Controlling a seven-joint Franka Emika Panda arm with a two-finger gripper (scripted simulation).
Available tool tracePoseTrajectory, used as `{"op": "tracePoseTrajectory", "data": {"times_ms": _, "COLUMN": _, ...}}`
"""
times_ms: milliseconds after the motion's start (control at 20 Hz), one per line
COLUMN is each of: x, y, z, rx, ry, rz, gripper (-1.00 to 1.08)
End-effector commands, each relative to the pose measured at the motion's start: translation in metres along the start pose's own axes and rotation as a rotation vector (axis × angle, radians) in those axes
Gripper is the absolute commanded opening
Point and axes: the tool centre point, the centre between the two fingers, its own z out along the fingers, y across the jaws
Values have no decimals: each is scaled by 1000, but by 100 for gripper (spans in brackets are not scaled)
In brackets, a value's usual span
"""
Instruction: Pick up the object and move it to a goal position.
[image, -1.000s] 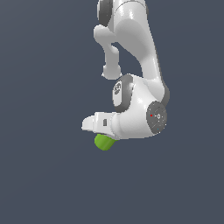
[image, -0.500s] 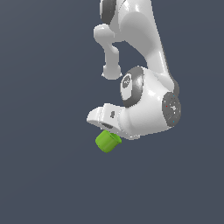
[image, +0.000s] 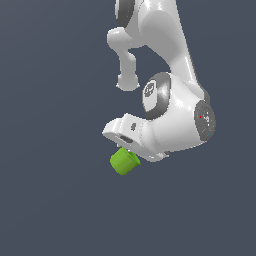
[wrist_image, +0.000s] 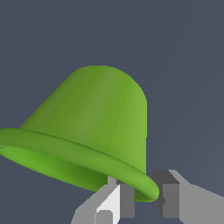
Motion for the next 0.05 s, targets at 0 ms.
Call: {"op": "tracePoseTrajectory", "data": {"times_ms": 0, "x": 0, "y": 1, "z": -2, "rx": 0, "ry": 3, "rz": 8, "gripper": -100}}
